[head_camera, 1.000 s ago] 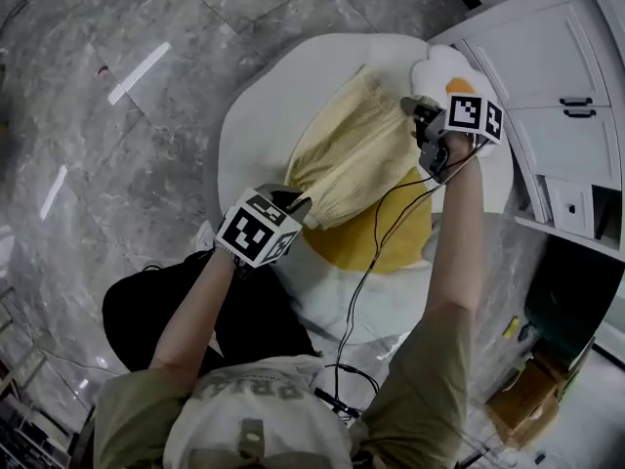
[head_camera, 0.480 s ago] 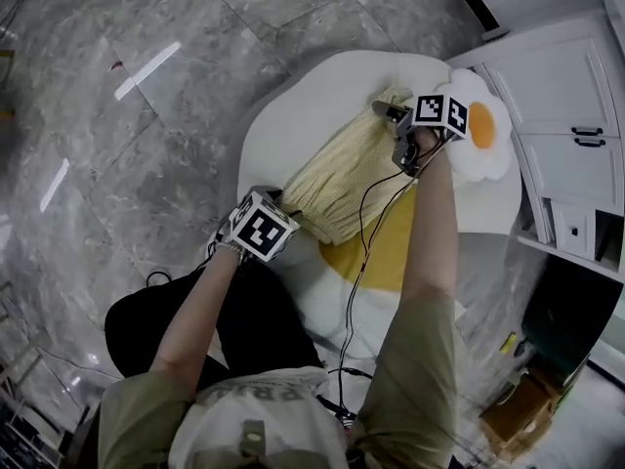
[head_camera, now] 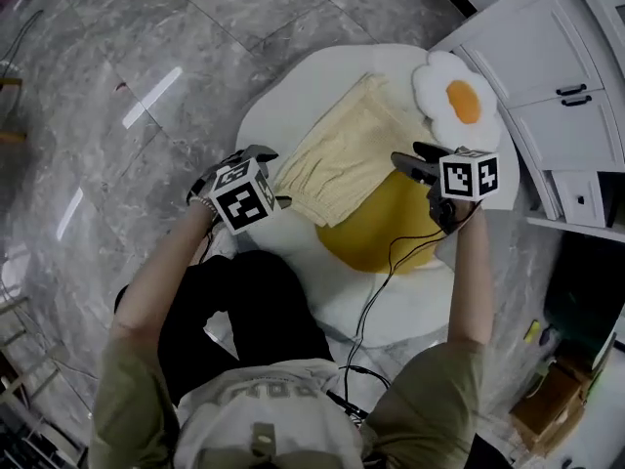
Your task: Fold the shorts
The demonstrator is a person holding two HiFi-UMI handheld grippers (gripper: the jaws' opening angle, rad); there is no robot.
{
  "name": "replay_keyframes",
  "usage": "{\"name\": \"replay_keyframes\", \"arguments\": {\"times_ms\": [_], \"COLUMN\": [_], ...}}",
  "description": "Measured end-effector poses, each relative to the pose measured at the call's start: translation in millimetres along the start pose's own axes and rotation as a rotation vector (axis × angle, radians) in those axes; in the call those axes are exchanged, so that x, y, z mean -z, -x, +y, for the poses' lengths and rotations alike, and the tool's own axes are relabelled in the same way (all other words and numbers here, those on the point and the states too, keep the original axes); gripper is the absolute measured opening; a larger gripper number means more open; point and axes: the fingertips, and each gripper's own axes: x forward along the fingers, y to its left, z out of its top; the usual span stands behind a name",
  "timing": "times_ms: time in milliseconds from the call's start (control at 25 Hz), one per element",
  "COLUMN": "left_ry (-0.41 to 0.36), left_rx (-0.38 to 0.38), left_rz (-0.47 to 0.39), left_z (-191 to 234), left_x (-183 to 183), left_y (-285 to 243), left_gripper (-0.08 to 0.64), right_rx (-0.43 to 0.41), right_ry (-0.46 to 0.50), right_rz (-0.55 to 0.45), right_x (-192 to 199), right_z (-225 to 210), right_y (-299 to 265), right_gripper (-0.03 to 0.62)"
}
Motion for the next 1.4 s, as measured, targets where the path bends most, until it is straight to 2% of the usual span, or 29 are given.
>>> {"name": "replay_keyframes", "arguments": {"times_ms": [80,200,240,320,440,600,680,920,960,1000,1080,1160,1280,1360,1400], "left_ry": [-0.197,-0.489,-0.559,-0.638,-0.67,-0.65,-0.634,-0.599,-0.599,-0.6,-0.61,-0.639,-0.743,-0.792,-0.791], "left_rx": [0.018,0.033,0.041,0.066,0.088,0.101,0.104,0.118,0.119,0.12,0.119,0.102,0.036,0.007,-0.001], "left_rz": [0.126,0.297,0.327,0.342,0.325,0.297,0.278,0.238,0.238,0.238,0.232,0.21,0.172,0.15,0.131], "left_z": [-4.6,-9.4,-11.9,-19.1,-25.5,-24.7,-22.6,-16.9,-14.9,-13.0,-11.6,-12.6,-15.6,-19.9,-22.7], "left_x": [4.1,19.5,22.9,25.5,23.6,19.4,16.7,14.1,14.9,15.9,17.7,17.0,12.6,9.4,5.9], "left_y": [2.3,-2.5,-6.4,-15.1,-26.9,-35.7,-36.1,-33.1,-33.1,-33.1,-33.4,-34.5,-39.3,-45.5,-49.1], "left_gripper": [0.356,0.364,0.365,0.365,0.367,0.367,0.367,0.367,0.367,0.367,0.367,0.368,0.376,0.385,0.39], "right_rx": [0.005,0.009,0.007,0.018,0.057,0.152,0.192,0.257,0.276,0.293,0.291,0.224,0.093,0.043,0.026], "right_ry": [0.159,0.368,0.431,0.583,0.825,1.041,1.097,1.172,1.182,1.179,1.115,0.939,0.582,0.429,0.374], "right_rz": [0.097,0.172,0.187,0.219,0.28,0.349,0.361,0.311,0.287,0.261,0.229,0.201,0.124,0.081,0.069], "right_x": [42.1,94.3,109.2,135.5,164.2,182.5,183.4,164.4,159.8,155.4,151.2,148.3,128.7,111.4,103.7], "right_z": [28.9,75.0,89.8,115.4,137.0,127.6,119.7,121.3,121.5,120.7,118.0,116.9,117.9,116.6,115.7], "right_y": [2.7,-7.3,-13.9,-30.5,-57.4,-86.0,-96.7,-111.5,-111.4,-110.2,-105.4,-97.3,-77.2,-63.9,-58.8], "right_gripper": [0.293,0.293,0.293,0.293,0.293,0.293,0.293,0.289,0.232,0.138,0.093,0.058,0.052,0.049,0.049]}}
